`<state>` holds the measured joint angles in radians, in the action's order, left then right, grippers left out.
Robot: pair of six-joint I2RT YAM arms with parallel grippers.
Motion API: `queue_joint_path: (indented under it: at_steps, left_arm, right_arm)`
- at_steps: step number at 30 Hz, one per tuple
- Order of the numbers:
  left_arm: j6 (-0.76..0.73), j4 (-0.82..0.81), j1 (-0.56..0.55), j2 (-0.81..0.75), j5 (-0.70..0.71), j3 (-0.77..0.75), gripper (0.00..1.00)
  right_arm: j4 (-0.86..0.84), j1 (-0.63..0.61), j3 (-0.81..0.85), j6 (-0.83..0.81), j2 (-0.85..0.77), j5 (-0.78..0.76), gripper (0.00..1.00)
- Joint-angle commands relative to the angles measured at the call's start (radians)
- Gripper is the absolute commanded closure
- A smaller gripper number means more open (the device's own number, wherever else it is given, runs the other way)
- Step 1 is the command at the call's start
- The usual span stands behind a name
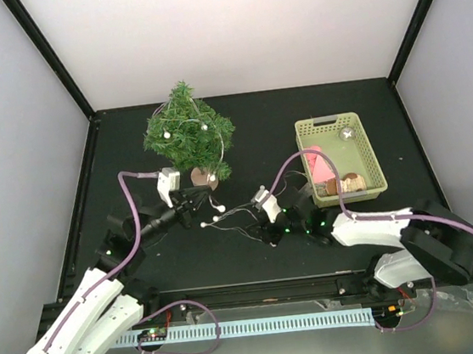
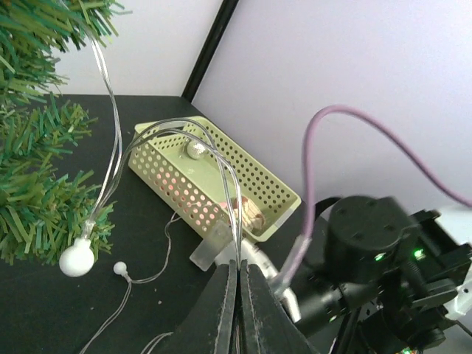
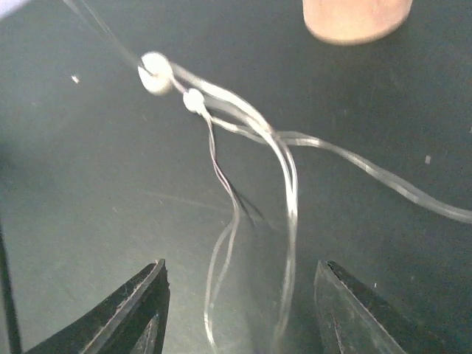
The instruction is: Decorate the small christmas tree
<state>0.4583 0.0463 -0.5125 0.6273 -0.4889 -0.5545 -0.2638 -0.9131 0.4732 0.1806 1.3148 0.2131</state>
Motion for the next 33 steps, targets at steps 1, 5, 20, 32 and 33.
queue_joint_path:
  at_steps: [1,5,20,32,33]
  left_arm:
    - [0.016,0.026,0.000,-0.022,0.033,-0.056,0.98]
    - [0.015,0.032,0.001,-0.035,0.064,-0.056,0.98]
    - [0.060,0.231,0.024,-0.134,0.495,-0.103,0.98]
    - [0.218,0.330,0.219,-0.079,0.468,-0.139,0.98]
    - [0.245,0.330,0.237,-0.075,0.457,-0.138,0.98]
  right_arm:
    - [-0.051,-0.001,-0.004,0.070,0.087,-0.030,0.46]
    - [-0.031,-0.002,-0.001,0.109,0.130,-0.064,0.52]
    - [0.419,-0.017,0.092,0.132,-0.315,-0.278,0.99]
    - [0.689,-0.020,0.612,-0.328,-0.329,-0.396,0.99]
    - [0.684,-0.019,0.642,-0.375,-0.310,-0.414,0.99]
